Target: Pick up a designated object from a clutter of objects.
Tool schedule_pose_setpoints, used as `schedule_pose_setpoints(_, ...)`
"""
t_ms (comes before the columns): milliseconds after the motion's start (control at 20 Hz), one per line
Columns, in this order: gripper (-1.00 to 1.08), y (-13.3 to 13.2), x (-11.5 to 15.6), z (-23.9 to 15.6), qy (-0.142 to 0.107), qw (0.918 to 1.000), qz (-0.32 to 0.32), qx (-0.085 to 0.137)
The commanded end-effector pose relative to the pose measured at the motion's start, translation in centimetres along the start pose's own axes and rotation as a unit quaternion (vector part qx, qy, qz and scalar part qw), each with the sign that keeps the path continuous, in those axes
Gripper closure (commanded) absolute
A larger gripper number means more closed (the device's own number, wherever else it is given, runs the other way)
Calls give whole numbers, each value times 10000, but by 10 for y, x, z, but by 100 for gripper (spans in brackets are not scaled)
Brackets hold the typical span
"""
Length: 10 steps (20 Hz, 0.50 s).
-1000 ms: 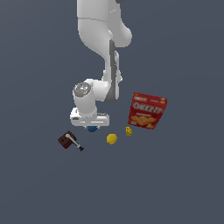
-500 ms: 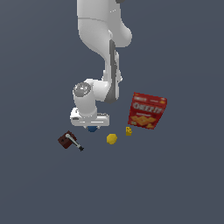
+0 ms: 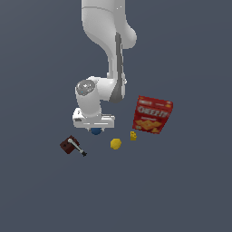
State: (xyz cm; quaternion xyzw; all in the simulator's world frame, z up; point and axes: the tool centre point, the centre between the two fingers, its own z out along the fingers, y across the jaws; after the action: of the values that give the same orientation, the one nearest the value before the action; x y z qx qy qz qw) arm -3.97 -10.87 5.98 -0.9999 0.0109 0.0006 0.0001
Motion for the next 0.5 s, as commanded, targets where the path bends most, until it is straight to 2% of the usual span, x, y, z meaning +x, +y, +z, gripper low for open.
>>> schedule_pose_setpoints(0,108,-4,2,-15,8,10000,-1,-1)
schedule_pose_setpoints(450,108,-25,10,-96,7,10000,2,-6)
